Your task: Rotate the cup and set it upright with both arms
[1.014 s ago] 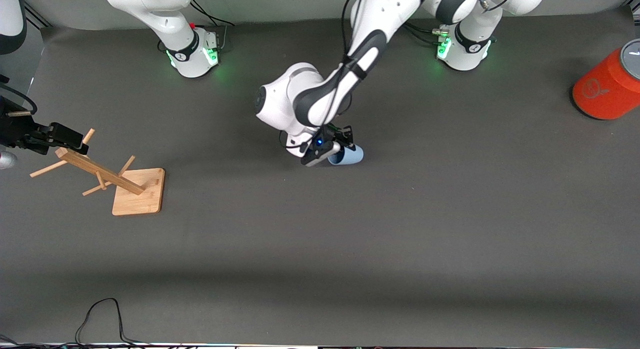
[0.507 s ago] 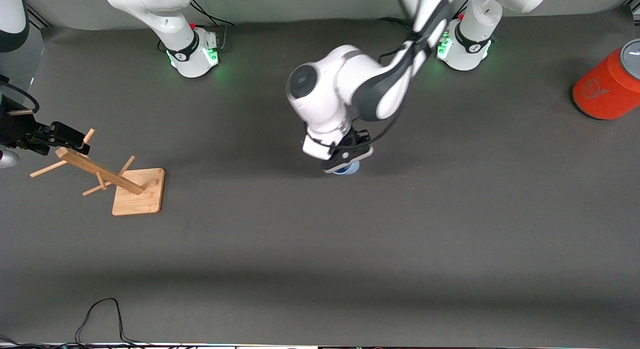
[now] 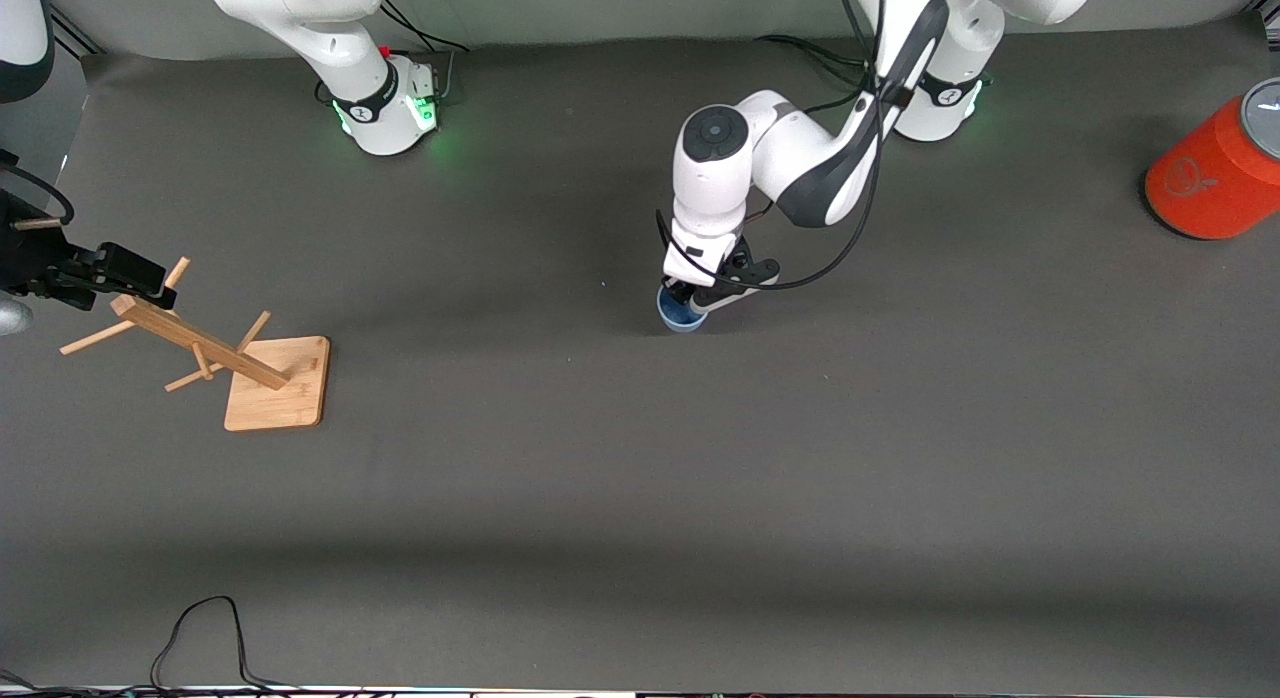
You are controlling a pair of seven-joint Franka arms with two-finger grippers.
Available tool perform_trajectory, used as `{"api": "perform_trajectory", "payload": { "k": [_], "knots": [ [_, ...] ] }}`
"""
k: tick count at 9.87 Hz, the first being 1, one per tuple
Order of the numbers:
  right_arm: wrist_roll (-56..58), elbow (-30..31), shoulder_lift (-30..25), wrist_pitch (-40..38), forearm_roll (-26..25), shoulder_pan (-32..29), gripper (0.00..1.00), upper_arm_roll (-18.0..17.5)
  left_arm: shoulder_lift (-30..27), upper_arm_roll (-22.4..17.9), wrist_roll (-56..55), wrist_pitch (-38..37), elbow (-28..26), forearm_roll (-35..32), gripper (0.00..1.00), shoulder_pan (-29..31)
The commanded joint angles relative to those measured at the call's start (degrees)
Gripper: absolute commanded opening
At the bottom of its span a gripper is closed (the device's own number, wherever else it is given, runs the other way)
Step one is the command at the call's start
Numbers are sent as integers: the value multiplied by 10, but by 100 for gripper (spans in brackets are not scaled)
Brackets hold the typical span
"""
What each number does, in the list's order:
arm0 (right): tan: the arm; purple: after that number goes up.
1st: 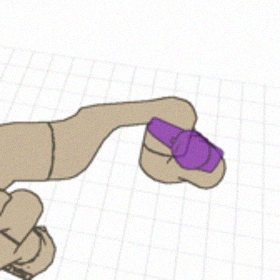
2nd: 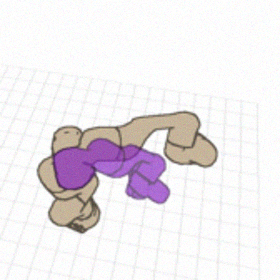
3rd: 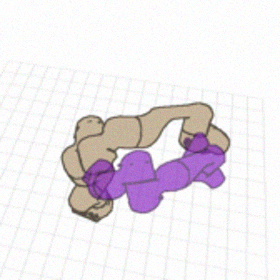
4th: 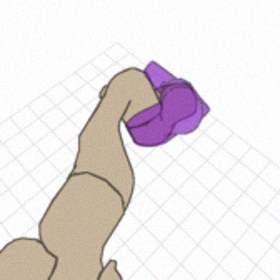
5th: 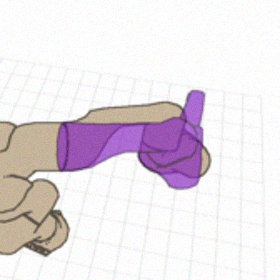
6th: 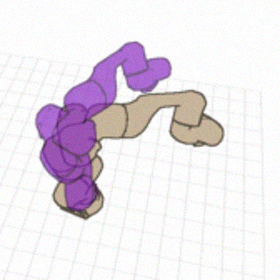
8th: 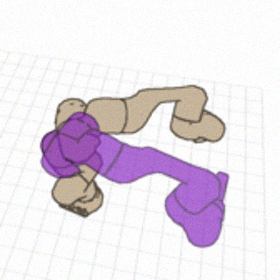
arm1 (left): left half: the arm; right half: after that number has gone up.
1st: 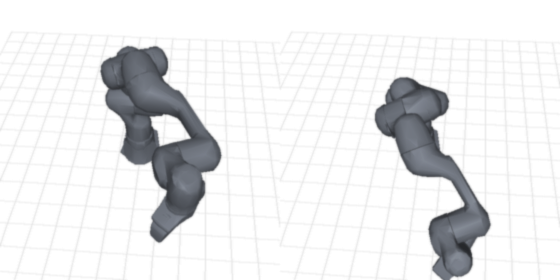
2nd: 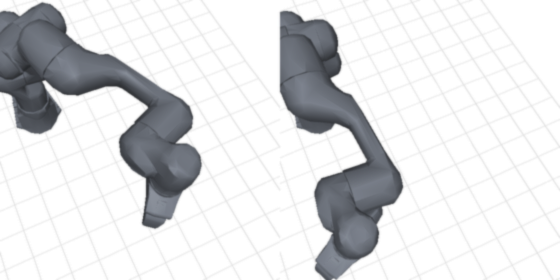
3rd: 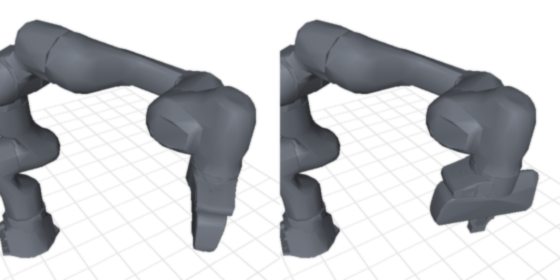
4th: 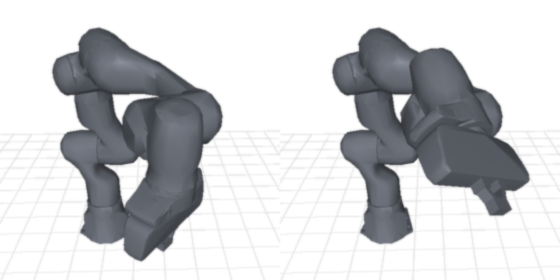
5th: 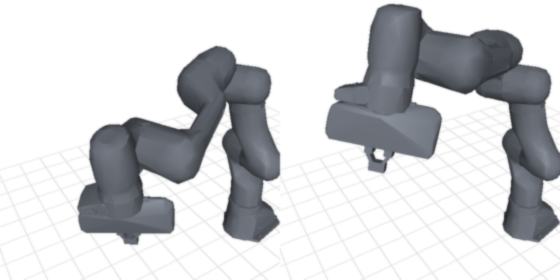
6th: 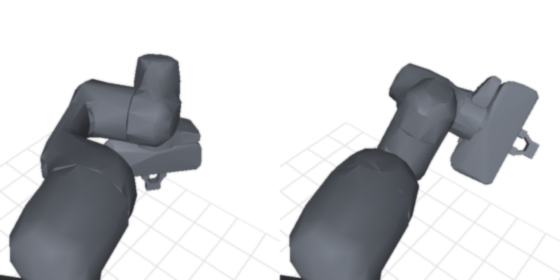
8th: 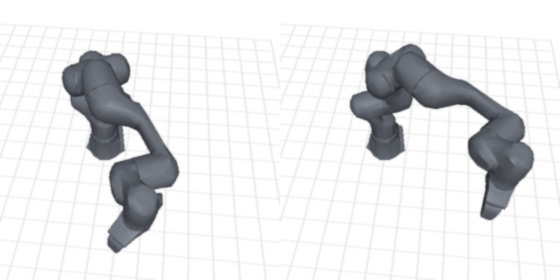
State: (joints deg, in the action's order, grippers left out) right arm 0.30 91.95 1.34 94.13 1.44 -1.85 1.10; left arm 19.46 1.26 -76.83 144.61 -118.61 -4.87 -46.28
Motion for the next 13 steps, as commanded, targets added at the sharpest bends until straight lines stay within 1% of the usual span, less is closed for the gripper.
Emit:
{"api": "perform_trajectory", "payload": {
  "k": [1, 2, 3, 6, 7, 8, 9, 10, 11, 12, 13],
  "knots": [
    [12, 0, -6, -2, -6, 2, 100, 2, -21, -2, -16, 25, -26, 20, 11, -14],
    [12, 1, -6, -3, -6, 2, 100, 2, -18, -2, -17, 29, -27, 20, 56, -19],
    [12, 2, -6, -4, -6, 2, 100, 2, -9, -3, -17, 30, -25, 19, 75, -26],
    [13, 4, -6, -10, -6, 2, 100, 2, -11, -3, -18, 19, -15, 19, 78, -23],
    [13, 4, -6, -10, -6, 2, 100, 2, -16, -4, -17, 15, -5, 18, 84, -20],
    [13, 4, -5, -10, -6, 2, 100, 2, -35, -8, -3, -21, 6, 9, 91, -18],
    [13, 4, -4, -10, -6, 2, 100, 2, -59, -9, 97, -119, 34, -28, 100, -16],
    [13, 4, -4, -10, -6, 2, 100, 2, -86, -12, 215, -222, 70, -32, 100, 18],
    [13, 4, -4, -10, -6, 2, 100, 2, -102, -11, 289, -276, 99, -28, 100, 63],
    [13, 4, -4, -10, -6, 2, 100, 2, -126, -15, 342, -302, 111, -28, 100, 99],
    [13, 4, -4, -10, -6, 2, 100, 2, -153, -18, 408, -308, 115, -28, 100, 156]
  ]
}}
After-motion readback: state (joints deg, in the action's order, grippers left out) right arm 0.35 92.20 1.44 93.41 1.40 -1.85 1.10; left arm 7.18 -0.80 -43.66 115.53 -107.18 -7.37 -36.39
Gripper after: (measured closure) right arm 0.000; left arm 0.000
